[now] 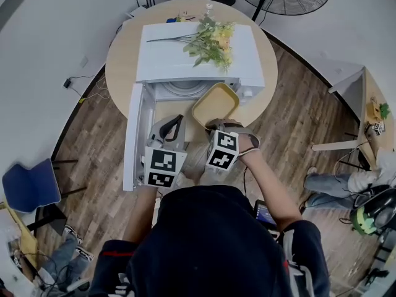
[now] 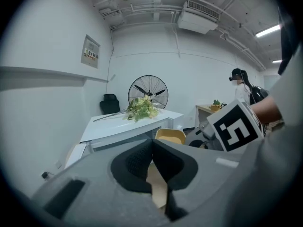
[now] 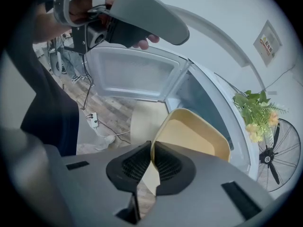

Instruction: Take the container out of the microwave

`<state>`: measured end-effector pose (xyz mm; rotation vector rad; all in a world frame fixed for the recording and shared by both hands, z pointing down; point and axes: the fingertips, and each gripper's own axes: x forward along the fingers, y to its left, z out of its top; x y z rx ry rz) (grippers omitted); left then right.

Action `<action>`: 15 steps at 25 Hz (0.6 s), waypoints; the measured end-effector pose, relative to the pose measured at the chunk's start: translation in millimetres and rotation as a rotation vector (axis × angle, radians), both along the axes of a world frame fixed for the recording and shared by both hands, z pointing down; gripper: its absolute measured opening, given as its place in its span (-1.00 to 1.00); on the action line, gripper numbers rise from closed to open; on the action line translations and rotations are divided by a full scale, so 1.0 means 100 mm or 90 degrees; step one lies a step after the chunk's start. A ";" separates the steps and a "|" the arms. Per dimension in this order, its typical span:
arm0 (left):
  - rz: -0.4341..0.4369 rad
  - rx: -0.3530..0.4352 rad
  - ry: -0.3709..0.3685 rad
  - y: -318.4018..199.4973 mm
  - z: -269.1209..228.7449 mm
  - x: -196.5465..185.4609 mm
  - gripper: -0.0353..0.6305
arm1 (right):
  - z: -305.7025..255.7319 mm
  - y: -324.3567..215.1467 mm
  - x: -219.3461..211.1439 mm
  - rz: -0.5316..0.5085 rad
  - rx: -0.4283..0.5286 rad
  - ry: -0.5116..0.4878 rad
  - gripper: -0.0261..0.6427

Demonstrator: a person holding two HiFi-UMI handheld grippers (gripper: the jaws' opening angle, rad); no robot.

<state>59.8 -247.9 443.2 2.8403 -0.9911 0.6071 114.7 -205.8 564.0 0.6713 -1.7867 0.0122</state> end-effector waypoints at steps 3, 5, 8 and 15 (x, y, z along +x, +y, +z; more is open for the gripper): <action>0.007 0.002 -0.002 0.01 0.00 0.04 -0.85 | -0.01 0.03 0.02 0.004 -0.001 0.000 -0.84; 0.009 0.001 -0.004 0.03 0.00 0.04 -0.85 | -0.01 0.05 0.02 0.005 -0.003 0.002 -0.84; 0.010 -0.003 -0.004 0.05 0.02 0.05 -0.85 | -0.03 0.09 0.02 0.004 -0.008 0.003 -0.84; 0.010 -0.002 -0.006 0.06 0.02 0.05 -0.85 | -0.01 0.11 -0.03 -0.008 -0.012 0.001 -0.84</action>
